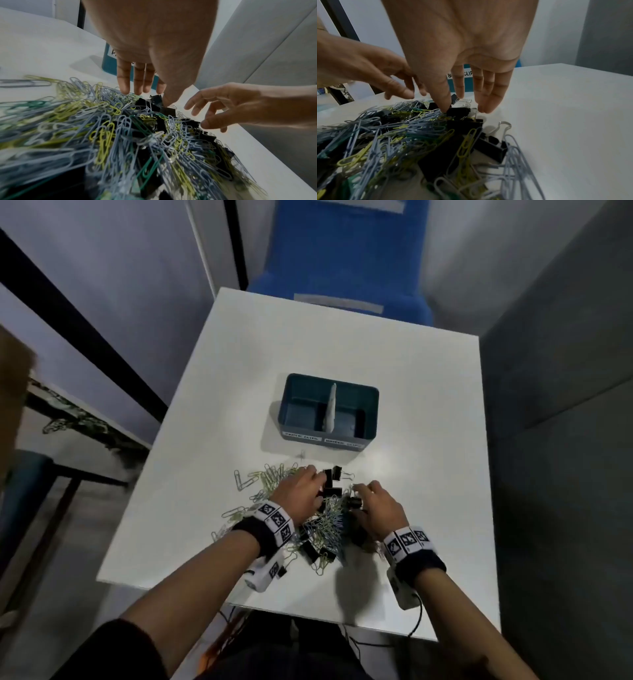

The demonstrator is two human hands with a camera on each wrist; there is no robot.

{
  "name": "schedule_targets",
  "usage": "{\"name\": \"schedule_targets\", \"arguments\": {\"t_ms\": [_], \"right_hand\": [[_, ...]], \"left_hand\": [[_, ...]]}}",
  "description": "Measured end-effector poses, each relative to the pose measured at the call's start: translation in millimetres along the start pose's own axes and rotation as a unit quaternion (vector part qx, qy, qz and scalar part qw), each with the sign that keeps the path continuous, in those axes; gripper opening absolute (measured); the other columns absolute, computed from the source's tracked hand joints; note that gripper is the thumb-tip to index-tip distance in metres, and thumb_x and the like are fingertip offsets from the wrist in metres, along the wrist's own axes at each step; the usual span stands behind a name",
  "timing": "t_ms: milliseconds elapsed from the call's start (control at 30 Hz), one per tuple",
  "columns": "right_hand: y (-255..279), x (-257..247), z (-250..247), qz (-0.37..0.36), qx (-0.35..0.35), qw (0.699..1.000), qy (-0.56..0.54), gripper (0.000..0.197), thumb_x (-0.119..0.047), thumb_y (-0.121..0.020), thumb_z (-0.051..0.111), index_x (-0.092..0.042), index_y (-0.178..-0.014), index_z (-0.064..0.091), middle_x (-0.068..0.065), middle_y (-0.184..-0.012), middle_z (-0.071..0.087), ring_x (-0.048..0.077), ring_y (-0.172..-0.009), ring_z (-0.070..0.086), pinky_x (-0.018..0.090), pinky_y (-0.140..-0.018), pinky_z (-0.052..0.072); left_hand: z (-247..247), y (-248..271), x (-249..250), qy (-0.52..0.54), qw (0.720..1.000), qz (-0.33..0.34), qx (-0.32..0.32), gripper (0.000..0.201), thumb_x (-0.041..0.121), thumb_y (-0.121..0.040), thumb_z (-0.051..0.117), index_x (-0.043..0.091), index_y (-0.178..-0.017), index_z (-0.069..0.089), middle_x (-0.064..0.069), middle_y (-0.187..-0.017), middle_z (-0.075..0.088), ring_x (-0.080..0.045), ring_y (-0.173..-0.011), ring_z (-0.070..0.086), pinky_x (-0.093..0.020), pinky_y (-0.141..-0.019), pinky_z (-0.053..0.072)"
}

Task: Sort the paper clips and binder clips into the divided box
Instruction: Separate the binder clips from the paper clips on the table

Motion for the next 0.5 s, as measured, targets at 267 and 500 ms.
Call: {"name": "schedule_targets", "arguments": {"t_ms": [267, 500], "right_hand": [[-19.0, -9.5, 16.4, 0.006, 0.013, 1.000, -0.010, 0.039, -0.011, -0.083, 0.060, -0.019, -0.121, 0.057, 0.009, -0.117, 0.049, 0.029, -0.105, 0.050, 0.036, -0.065, 0.048], [-27.3, -5.5, 19.7, 0.019, 0.057, 0.996, -0.065, 0.025, -0.005, -0.081, 0.063, -0.011, -0.105, 0.061, 0.012, -0.108, 0.050, 0.032, -0.097, 0.050, 0.037, -0.065, 0.050]], "left_hand": [[9.1, -39.9, -0.9, -0.019, 0.998, -0.039, -0.042, 0.055, 0.029, -0.085, 0.063, 0.017, -0.133, 0.039, -0.004, -0.141, 0.035, -0.027, -0.123, 0.042, -0.046, -0.077, 0.055], [5.4, -54.3, 9.4, 0.041, 0.998, -0.043, -0.026, 0.048, 0.009, -0.071, 0.074, 0.013, -0.109, 0.045, -0.009, -0.128, 0.039, -0.028, -0.101, 0.051, -0.041, -0.068, 0.051]]}}
Point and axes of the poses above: each hand's wrist, its own y-axis away from the middle knuckle, its own z-axis out of the palm, x = y × z, the point moved 1 cm from there along -y, towards the middle knuckle
